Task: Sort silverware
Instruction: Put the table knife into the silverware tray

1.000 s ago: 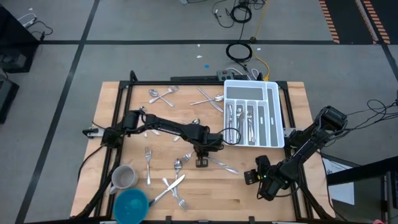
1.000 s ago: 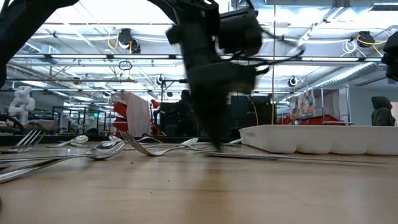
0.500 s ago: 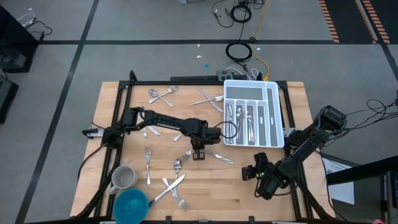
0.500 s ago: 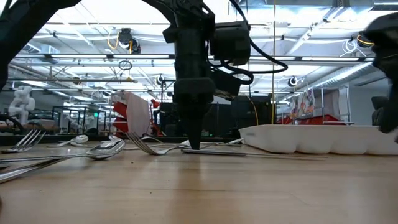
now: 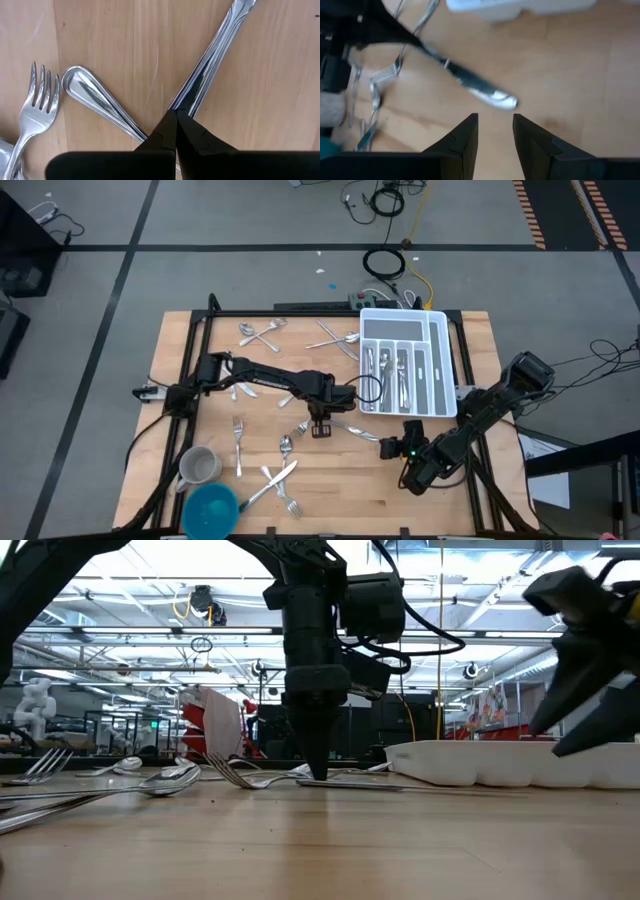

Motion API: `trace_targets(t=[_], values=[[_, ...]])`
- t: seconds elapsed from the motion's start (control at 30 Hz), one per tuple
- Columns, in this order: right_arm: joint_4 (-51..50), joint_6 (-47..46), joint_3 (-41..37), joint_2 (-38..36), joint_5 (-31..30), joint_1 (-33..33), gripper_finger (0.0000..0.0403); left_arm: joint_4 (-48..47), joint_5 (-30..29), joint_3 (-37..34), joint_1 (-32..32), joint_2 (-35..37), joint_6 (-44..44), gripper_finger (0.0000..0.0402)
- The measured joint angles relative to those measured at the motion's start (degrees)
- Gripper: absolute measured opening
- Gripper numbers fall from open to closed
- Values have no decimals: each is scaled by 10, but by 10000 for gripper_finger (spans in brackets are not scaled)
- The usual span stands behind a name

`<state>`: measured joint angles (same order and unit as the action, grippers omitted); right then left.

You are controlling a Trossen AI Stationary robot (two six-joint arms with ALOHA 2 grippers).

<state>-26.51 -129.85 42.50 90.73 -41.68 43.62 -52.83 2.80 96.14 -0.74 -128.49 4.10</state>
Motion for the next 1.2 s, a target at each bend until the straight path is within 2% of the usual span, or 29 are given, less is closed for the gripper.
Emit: trace_targets(t=[0.37,0.47,0.73,0.87,1.2], values=[[102,41,0,30,0,1,118,23,0,6,0,0,1,0],[104,55,0,32,14,1,117,5,0,21,0,-1,-1,0],[113,77,0,32,-32,3,116,-29,-34,48,0,14,-5,0],[113,77,0,32,-36,3,116,-49,-53,51,1,28,-7,0],[113,74,0,32,-35,3,116,-18,-44,34,0,29,-30,0]])
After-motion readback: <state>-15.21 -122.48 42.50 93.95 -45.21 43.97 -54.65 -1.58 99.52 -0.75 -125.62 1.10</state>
